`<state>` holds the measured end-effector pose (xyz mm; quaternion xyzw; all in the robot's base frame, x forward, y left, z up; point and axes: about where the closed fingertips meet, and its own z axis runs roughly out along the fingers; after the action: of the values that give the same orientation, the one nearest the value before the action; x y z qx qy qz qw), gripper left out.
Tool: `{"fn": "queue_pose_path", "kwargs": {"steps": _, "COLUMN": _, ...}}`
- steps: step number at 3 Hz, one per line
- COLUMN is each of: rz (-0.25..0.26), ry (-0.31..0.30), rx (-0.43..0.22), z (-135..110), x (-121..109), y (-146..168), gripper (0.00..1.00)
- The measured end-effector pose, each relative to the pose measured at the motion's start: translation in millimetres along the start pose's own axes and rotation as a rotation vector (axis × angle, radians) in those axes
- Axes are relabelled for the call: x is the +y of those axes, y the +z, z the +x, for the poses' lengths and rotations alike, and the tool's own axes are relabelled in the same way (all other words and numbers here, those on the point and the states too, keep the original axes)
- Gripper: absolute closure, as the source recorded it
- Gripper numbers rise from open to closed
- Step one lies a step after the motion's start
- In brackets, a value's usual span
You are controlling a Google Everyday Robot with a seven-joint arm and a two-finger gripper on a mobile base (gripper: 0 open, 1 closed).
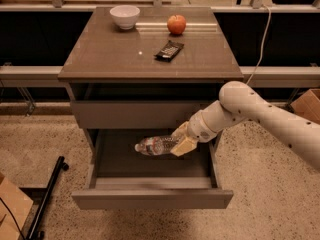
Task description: Place water bottle into middle drawer
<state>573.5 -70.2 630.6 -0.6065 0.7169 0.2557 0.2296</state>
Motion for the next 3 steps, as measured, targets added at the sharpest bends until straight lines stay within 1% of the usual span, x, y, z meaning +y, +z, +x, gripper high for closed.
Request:
{"fn": "queue_pose_path", "kwargs": {"steps": 1, "rz": -0.005, "ry": 0.033, "rx": -0.007, "z": 23, "x": -12, "y": 30, "gripper": 1.00}}
{"fn": "queue_pose_path", "kwargs": {"steps": 2, "rz": -0.024, "ry": 0.074, "rx": -0.011, "z": 47, "x": -19, "y": 56, "gripper": 1.00}}
{"fn": "queue_pose_path", "kwargs": {"steps": 3, "rz": -0.023, "ry": 0.109, "rx": -0.028, "z": 65, "x": -29, "y": 74, "gripper": 1.00}}
